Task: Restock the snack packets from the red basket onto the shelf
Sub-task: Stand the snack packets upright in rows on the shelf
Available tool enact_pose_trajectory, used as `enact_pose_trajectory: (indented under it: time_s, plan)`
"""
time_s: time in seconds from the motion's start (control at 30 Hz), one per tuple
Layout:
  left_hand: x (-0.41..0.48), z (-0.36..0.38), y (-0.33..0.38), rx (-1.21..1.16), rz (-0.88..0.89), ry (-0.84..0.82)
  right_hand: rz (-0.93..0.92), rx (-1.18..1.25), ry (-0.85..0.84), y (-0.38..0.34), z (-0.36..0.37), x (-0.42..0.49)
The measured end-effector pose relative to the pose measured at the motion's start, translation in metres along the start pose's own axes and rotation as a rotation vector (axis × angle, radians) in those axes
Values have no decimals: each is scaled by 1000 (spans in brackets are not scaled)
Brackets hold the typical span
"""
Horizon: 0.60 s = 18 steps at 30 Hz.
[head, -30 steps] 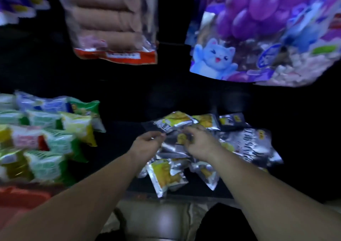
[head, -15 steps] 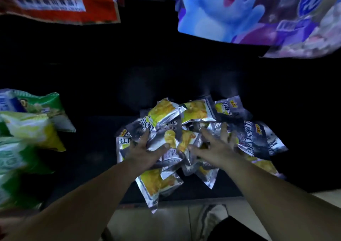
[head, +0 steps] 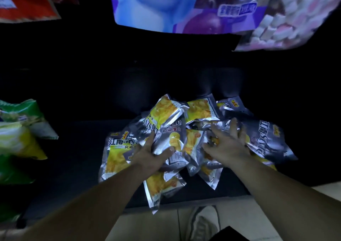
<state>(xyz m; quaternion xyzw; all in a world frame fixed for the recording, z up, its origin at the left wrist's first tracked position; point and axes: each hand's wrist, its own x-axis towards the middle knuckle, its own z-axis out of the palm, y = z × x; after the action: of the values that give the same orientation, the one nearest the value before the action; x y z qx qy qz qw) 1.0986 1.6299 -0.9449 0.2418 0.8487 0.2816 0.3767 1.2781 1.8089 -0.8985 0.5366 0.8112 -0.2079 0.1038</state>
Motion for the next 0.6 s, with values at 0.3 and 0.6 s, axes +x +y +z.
enact_pose_trajectory:
  time_s: [0.3, 0.6]
  plan:
    - [-15, -73, -11, -15, 69, 35, -596, -100, 222, -132, 1, -30]
    - [-14, -169, -72, 138, -38, -109, -623, -350, -191, -185, 49, -18]
